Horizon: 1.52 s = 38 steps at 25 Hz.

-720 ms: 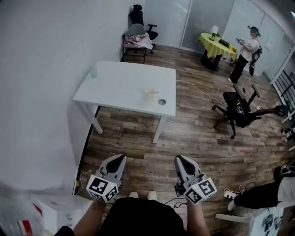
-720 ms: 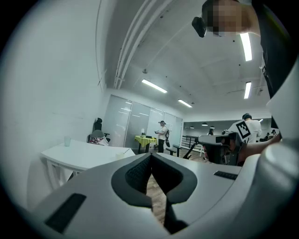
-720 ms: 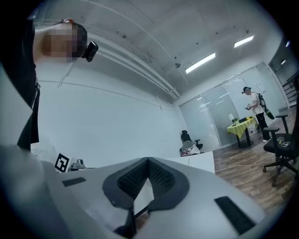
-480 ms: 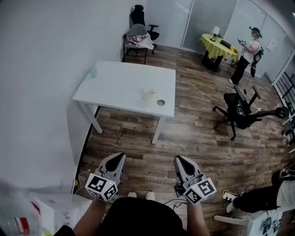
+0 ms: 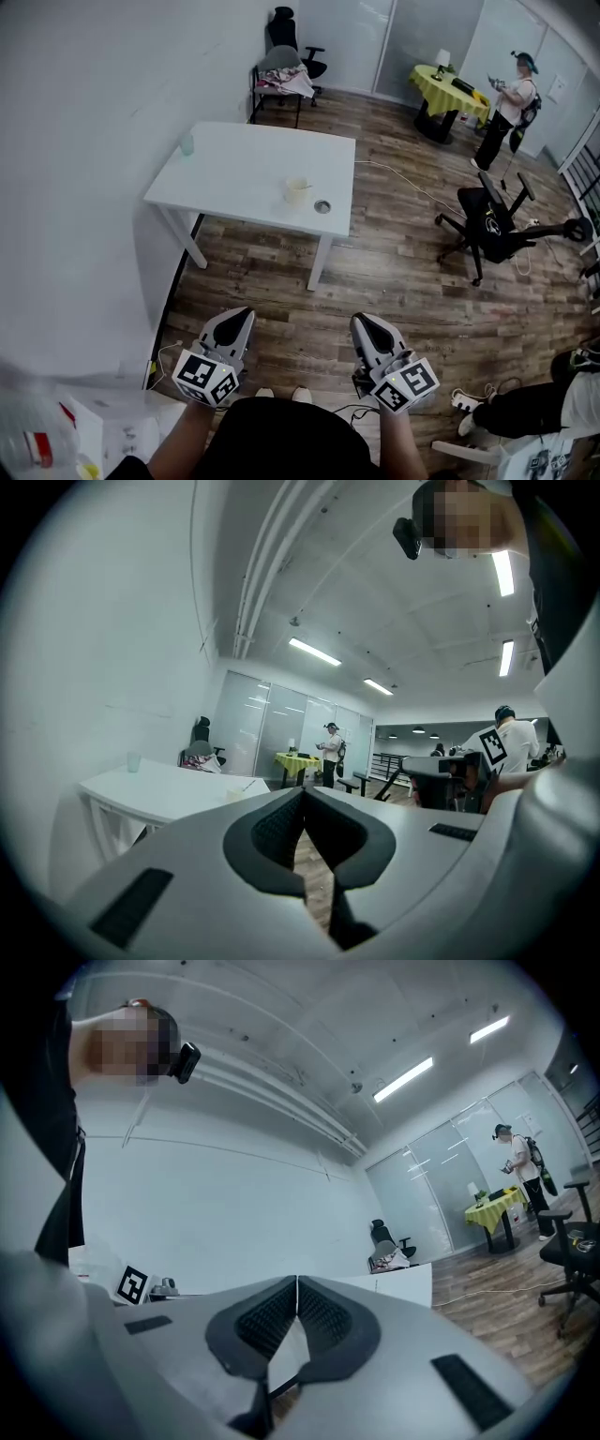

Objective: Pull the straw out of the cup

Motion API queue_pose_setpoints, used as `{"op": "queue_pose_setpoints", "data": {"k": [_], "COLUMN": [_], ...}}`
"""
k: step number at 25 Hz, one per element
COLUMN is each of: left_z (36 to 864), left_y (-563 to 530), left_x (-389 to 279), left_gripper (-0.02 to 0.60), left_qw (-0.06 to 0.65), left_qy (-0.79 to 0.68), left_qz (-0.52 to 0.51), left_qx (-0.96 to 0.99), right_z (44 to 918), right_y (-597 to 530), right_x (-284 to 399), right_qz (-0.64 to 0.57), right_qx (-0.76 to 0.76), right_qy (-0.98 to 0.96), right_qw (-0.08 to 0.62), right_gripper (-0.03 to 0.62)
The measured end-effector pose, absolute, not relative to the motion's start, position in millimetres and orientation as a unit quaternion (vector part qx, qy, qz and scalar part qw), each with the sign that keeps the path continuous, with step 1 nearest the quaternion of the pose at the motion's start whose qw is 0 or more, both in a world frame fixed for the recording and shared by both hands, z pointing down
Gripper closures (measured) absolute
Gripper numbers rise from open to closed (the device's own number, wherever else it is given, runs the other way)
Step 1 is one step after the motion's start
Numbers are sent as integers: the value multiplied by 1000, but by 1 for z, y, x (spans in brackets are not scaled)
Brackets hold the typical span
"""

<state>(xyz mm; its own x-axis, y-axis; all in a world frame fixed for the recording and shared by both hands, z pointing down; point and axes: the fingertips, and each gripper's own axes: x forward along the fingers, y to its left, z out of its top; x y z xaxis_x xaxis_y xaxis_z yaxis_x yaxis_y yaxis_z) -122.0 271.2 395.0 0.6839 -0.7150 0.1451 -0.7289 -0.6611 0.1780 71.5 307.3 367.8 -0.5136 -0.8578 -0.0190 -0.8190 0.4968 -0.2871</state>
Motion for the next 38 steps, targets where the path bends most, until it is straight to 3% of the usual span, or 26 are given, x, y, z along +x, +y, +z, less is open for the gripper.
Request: {"op": "queue_pose_setpoints", "data": {"k": [18,38], "left_z": [402,420], "left_y": [284,222], "left_x": [-88,-89], "left_gripper": [568,568], "left_qw": [113,125], "left_qy": [-425,-407], "left_qz": [47,49], "left_qx": [897,903], "right_z": [383,394], "right_y": [305,254], "right_x": [112,104], "right_qz": [-146,-152], "right_qx": [-456,-463], "right_qy": [873,869], "right_qw": [93,82], "right_gripper": [572,572]}}
